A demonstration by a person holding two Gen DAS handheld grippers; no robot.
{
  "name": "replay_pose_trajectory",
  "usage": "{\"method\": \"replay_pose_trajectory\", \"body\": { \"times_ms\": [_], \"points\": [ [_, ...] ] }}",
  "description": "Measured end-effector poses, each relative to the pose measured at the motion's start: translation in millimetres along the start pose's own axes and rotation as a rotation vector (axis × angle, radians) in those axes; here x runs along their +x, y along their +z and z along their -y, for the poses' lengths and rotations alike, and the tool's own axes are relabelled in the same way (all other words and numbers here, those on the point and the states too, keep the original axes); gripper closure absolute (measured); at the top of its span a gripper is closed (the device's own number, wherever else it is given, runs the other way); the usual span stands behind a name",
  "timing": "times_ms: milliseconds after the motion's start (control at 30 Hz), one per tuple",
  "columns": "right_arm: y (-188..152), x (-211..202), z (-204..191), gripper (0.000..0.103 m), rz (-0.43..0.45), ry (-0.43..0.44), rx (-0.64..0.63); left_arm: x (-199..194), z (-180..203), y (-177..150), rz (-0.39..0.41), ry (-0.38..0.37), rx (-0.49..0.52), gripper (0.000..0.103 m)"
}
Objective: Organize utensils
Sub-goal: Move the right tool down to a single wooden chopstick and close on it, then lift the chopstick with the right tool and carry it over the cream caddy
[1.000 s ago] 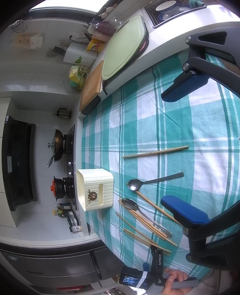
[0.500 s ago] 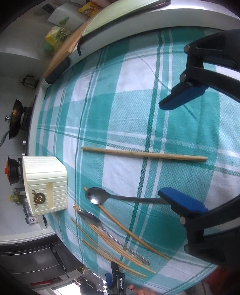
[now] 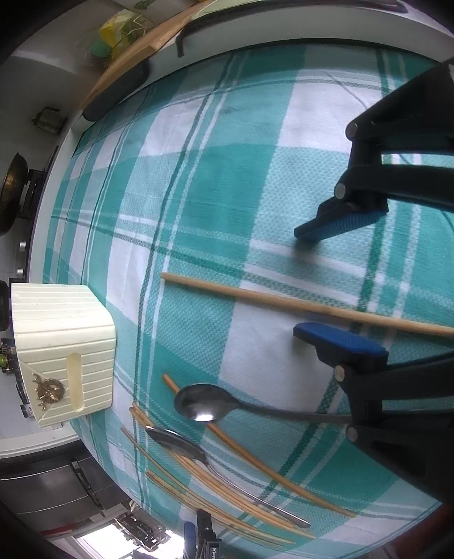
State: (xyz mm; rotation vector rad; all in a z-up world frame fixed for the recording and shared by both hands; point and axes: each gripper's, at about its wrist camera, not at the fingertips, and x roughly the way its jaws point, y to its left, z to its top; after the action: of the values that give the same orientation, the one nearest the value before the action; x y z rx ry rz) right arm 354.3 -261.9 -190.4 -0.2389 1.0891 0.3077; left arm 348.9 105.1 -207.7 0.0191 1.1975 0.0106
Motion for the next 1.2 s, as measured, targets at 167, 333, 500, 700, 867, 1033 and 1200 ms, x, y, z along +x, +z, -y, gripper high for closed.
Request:
{"method": "replay_pose_trajectory", "body": {
  "times_ms": [167, 333, 500, 700, 867, 1033, 1200],
  "points": [
    [42, 22, 2, 0.068, -0.017, 0.024, 0.007, 5, 6, 26, -0.021, -0.020, 0.033, 0.027],
    [72, 36, -5, 0.078, -0.028, 0.017, 0.011, 11, 8, 53, -0.043, -0.028, 0.020, 0.046],
    [83, 41, -8, 0.096, -0.026, 0.014, 0.039, 12, 13, 63, -0.032, -0.025, 0.021, 0.096],
    [82, 16, 0, 0.097, 0.073, 0.076, 0.098, -13, 5, 55, 0.043, -0.055, -0.036, 0.099],
    [76, -33, 4, 0.097, 0.190, 0.104, 0.106, -72, -2, 46, 0.187, -0.074, -0.053, 0.099],
    [60, -97, -2, 0.097, 0.314, 0.136, 0.098, -134, -6, 32, 0.321, -0.108, -0.057, 0.099],
    [41, -155, -15, 0.097, 0.425, 0.158, 0.074, -183, -5, 12, 0.420, -0.151, -0.050, 0.099]
  ]
}}
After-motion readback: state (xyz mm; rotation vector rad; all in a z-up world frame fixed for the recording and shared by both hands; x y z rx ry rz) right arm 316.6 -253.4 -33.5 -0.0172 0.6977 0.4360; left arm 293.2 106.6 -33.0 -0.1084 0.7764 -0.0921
